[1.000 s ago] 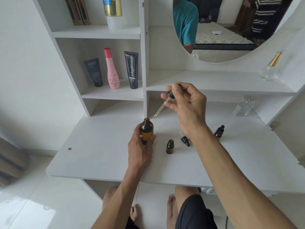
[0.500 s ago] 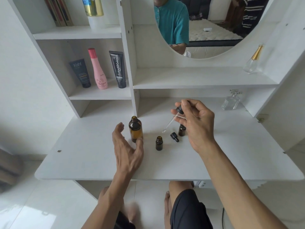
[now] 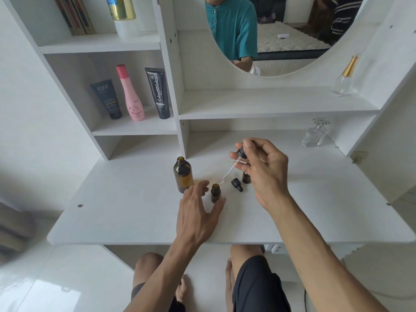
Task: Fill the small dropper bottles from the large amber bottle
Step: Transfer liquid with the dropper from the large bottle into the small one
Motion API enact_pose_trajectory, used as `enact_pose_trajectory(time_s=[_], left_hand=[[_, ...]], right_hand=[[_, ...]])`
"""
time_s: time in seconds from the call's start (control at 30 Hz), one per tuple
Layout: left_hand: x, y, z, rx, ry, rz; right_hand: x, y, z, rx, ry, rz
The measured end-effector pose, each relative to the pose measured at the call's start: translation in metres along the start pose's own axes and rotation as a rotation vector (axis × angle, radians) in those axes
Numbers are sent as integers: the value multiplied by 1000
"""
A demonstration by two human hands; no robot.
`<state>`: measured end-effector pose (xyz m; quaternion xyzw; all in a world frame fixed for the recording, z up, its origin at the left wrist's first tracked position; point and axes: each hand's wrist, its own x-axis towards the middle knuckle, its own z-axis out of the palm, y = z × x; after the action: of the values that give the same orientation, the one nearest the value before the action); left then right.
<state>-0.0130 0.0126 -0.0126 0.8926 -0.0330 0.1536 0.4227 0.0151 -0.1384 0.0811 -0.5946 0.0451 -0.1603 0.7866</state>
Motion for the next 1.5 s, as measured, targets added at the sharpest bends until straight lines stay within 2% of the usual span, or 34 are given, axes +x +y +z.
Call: enact_pose_trajectory(time_s=[0.23,1.5], left_hand=[[5,-2,3,97,-19,83],[4,-8,7,132,-31,75]], right_hand=[[-2,4,8,-27,-32,4],[0,6,14,-155,-76,-34]])
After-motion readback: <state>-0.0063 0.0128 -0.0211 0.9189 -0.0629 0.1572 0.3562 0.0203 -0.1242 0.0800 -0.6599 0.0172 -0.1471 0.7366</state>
